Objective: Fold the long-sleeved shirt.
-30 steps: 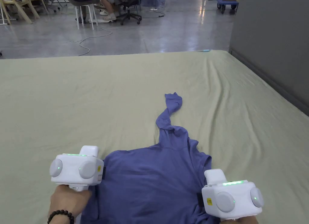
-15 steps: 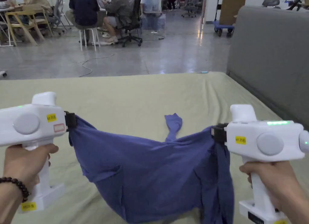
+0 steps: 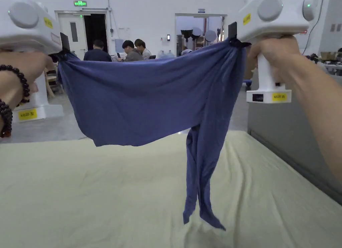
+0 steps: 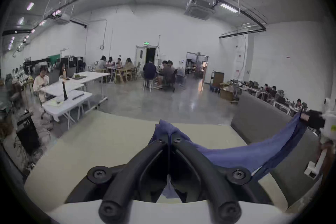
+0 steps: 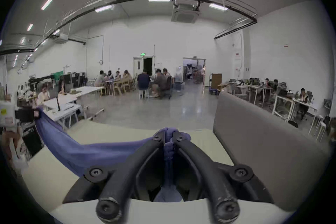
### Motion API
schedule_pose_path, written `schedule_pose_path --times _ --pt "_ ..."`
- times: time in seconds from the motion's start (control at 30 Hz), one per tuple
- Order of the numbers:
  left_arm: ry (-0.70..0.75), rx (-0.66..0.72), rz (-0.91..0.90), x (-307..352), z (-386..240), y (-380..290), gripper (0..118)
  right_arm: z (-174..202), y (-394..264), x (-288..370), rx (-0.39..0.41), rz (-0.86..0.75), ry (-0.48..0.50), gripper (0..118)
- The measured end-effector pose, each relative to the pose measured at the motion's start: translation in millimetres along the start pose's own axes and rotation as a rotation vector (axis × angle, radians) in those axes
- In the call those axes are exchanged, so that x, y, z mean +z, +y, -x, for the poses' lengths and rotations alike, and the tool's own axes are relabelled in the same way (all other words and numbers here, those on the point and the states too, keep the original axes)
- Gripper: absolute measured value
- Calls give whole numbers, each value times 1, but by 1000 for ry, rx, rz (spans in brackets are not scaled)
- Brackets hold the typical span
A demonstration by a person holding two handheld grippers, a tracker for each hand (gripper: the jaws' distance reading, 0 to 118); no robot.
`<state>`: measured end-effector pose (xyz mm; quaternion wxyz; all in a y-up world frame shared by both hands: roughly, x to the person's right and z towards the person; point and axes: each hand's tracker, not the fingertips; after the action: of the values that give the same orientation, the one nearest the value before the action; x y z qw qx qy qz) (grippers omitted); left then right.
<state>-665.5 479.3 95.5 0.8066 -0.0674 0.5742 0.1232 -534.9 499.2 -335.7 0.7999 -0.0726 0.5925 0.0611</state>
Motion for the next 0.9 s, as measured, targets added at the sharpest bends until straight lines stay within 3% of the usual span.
schedule_pose_path --times 0.13,0.3,0.37,0.5,0.63,0.73,0.9 --pt "-3 38 -57 0 5 21 0 -13 28 -9 -94 -53 -24 2" --pt "-23 4 -9 -5 -5 -5 0 -13 -5 -12 -121 -19 -13 2" --pt "-15 -3 25 -14 -6 -35 0 -15 -41 -21 -159 28 -4 2" --pt "-21 55 158 -37 8 -118 0 -22 -129 -54 -136 166 -16 2" --pt "-27 57 282 -79 33 -212 0 -31 -237 -85 -188 318 7 2" --pt "-26 147 392 -94 46 -279 0 -30 -308 -90 -214 413 -1 2" --pt "-12 125 438 -106 58 -334 0 -27 -370 -75 -237 463 22 2"
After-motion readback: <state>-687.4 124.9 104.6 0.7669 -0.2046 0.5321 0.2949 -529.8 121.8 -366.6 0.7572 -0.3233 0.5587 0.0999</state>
